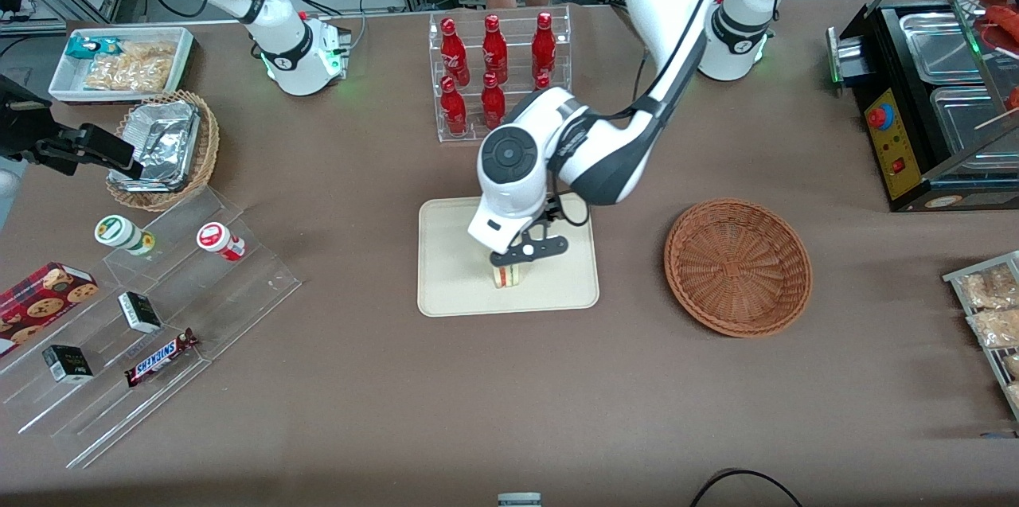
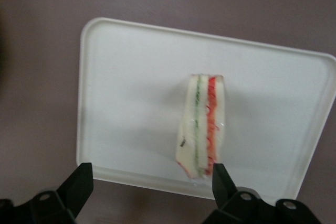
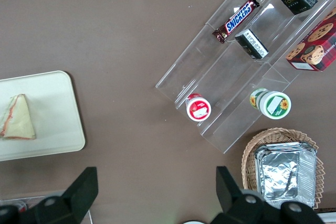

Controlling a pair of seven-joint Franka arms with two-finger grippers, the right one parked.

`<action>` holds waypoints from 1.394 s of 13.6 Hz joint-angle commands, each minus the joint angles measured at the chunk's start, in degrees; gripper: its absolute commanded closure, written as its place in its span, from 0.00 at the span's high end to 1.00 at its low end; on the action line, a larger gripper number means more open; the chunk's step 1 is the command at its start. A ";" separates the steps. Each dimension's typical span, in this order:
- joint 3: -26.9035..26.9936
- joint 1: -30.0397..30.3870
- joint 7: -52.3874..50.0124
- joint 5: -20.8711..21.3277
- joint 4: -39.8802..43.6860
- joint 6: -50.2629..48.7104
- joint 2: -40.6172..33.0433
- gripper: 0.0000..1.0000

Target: Place sandwich from basket to tray

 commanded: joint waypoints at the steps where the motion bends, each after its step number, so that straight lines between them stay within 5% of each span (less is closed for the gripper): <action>1: 0.83 4.36 3.03 0.53 -8.43 -1.86 -7.02 1.00; 9: 0.92 18.52 27.53 0.44 -23.90 -2.58 -20.73 1.00; 13: 0.92 23.53 30.46 1.75 -26.56 -4.59 -25.75 1.00; 16: -8.28 35.80 34.84 5.00 -26.03 -9.25 -29.70 1.00; 19: -10.51 41.81 43.43 6.07 -25.85 -13.55 -33.22 1.00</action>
